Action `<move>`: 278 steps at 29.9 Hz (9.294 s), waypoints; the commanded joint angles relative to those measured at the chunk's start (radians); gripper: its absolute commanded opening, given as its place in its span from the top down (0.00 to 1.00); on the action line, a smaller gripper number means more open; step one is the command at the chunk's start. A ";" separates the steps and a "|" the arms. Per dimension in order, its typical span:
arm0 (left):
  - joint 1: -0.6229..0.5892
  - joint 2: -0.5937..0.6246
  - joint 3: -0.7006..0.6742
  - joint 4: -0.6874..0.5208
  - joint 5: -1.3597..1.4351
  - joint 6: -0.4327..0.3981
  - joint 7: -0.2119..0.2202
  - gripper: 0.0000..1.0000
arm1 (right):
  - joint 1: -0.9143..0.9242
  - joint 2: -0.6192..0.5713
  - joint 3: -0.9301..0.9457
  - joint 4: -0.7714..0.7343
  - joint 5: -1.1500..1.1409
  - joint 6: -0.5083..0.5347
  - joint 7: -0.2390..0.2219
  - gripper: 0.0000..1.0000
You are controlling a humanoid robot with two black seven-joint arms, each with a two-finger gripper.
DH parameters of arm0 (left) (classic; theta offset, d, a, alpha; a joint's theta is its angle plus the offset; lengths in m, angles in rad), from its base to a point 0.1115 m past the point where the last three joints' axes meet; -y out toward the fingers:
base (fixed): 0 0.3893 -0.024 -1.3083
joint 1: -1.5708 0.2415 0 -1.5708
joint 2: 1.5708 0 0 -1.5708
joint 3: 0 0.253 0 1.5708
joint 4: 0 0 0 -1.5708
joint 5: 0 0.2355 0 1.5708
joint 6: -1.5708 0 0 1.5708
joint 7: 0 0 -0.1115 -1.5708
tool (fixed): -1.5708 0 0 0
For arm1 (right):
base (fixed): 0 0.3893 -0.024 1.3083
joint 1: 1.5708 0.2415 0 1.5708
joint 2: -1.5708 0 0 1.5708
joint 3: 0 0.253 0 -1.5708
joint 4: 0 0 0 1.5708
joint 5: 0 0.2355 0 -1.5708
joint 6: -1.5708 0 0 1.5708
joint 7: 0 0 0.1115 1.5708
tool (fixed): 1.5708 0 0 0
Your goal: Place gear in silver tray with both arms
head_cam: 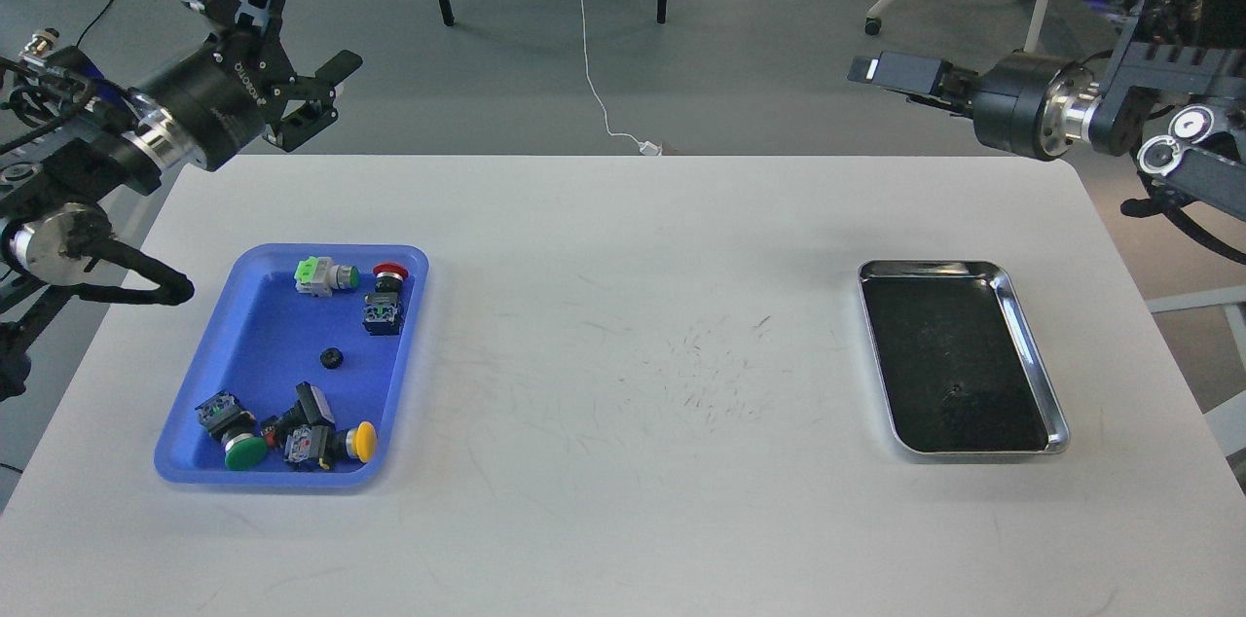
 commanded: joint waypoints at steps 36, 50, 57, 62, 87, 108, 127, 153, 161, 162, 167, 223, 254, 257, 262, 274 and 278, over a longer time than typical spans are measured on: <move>0.072 0.109 0.400 0.010 1.445 0.165 -0.138 0.41 | -0.729 0.101 0.787 0.052 0.815 0.161 0.009 0.02; 0.070 0.090 0.451 0.050 1.448 0.174 -0.140 0.54 | -0.734 0.101 0.787 0.066 0.815 0.161 0.009 0.02; 0.070 0.064 0.452 0.089 1.448 0.174 -0.140 0.60 | -0.734 0.101 0.787 0.070 0.813 0.159 0.009 0.02; 0.070 0.058 0.451 0.099 1.448 0.174 -0.144 0.65 | -0.734 0.101 0.787 0.070 0.813 0.161 0.009 0.02; 0.012 0.184 0.435 -0.094 1.433 0.171 -0.151 0.82 | -0.731 0.087 0.816 0.110 0.813 0.156 0.009 0.02; -0.177 -0.310 0.452 -0.161 1.445 0.112 -0.009 0.83 | -0.463 0.095 0.828 -0.005 0.812 0.049 -0.005 0.02; -0.206 -0.746 0.612 0.116 1.577 0.111 0.035 0.82 | -0.380 0.150 0.733 -0.013 0.809 0.014 -0.005 0.02; -0.197 -0.675 0.489 0.135 1.404 0.122 0.030 0.41 | -0.291 0.086 0.548 0.004 0.775 0.030 -0.008 0.02; -0.208 -0.481 0.402 0.145 0.872 0.122 0.015 0.40 | -0.271 -0.043 0.477 0.113 0.567 0.083 0.002 0.02; -0.208 -0.459 0.391 0.147 0.791 0.122 0.015 0.40 | -0.256 -0.048 0.453 0.121 0.550 0.084 0.002 0.02; -0.209 -0.376 0.325 0.184 0.443 0.122 0.014 0.33 | -0.113 -0.039 0.238 0.121 0.452 0.089 0.005 0.02; -0.145 -0.215 0.159 0.277 -0.424 0.114 0.009 0.03 | 0.232 0.592 -0.893 0.047 -0.411 0.023 0.115 0.78; -0.146 -0.200 0.156 0.277 -0.424 0.109 0.012 0.03 | 0.200 0.193 -0.942 -0.074 -0.701 -0.037 0.095 0.86; -0.146 -0.201 0.158 0.277 -0.424 0.111 0.012 0.03 | 0.160 0.184 -0.942 -0.089 -0.701 -0.055 0.095 0.86; -0.148 -0.204 0.161 0.277 -0.423 0.117 0.014 0.03 | 0.110 0.191 -0.940 -0.148 -0.702 -0.103 0.095 0.82; -0.149 -0.175 0.159 0.276 -0.424 0.109 0.014 0.03 | 0.142 0.150 -0.847 -0.054 -0.681 -0.120 0.097 0.23; -0.149 -0.172 0.155 0.276 -0.424 0.108 0.014 0.03 | 0.196 0.107 -0.735 0.039 -0.586 -0.111 0.094 0.06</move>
